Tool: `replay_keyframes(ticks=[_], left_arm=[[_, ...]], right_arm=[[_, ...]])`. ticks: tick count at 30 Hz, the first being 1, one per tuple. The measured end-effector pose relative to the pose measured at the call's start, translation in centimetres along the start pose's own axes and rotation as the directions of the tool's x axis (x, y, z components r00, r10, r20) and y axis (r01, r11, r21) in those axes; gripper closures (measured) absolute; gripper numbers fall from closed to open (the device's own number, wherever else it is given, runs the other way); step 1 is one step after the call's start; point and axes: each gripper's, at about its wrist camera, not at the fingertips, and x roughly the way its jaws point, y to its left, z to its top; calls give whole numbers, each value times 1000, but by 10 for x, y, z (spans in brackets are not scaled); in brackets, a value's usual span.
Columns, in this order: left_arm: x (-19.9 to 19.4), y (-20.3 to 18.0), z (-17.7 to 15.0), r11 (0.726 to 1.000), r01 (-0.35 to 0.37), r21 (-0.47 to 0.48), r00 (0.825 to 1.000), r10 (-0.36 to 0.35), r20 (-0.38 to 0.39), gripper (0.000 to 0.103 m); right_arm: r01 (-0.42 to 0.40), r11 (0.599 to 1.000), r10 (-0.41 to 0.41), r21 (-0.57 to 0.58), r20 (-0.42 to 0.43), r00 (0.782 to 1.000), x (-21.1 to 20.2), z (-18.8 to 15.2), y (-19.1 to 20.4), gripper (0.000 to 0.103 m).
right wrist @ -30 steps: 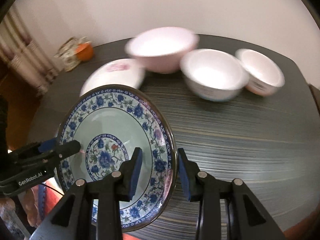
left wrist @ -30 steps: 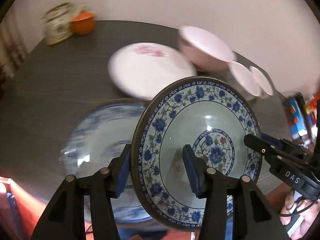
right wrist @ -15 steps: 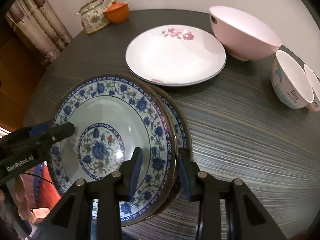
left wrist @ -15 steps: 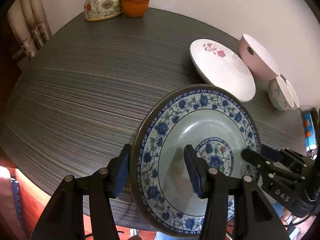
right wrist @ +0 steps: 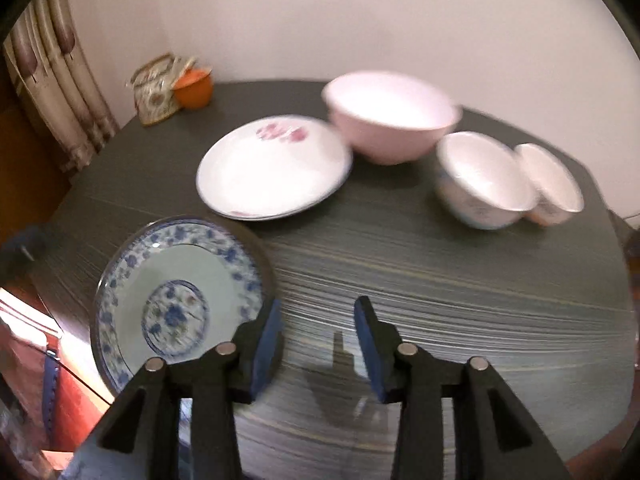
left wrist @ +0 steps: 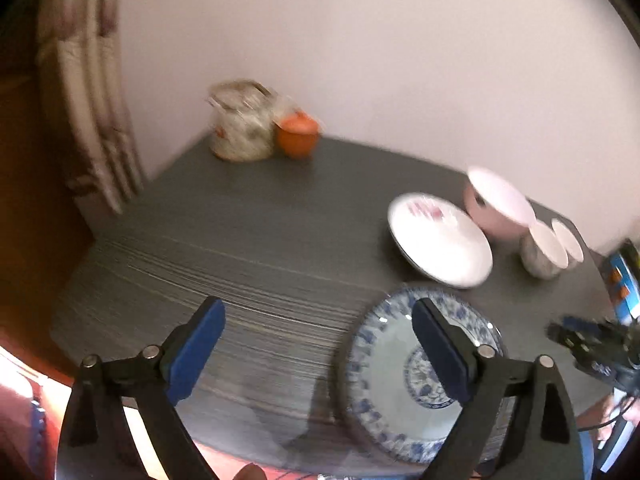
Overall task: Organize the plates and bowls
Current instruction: 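Open the right tool and pull both tools back from the plate stack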
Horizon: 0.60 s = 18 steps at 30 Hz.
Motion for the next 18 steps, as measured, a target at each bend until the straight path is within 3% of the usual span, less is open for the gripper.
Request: replay_keyframes(ticks=[3,7,12,15,18], left_arm=[[-40,5,-6,999,-29,16,999,28,30,2],[-71,-9,-43,999,-28,32,999,28,15,2],[-84,-27,-95,998,51,-20,998,-52,-47,2],[-86,-34,-104,995,85,-43,992,-88,-87,2],[-91,-37,-90,997,77,-27,994,-79,-76,2]], right_arm=[[21,999,-22,25,21,1000,-28,-27,-36,52],[40,991,-40,126,-4,999,-61,-93,-88,51],[41,982,-34,183,-45,998,-83,-154,-114,51],[47,981,-43,190,-26,999,-100,-169,-121,51],[42,982,-46,185,17,999,-115,-163,-116,51]])
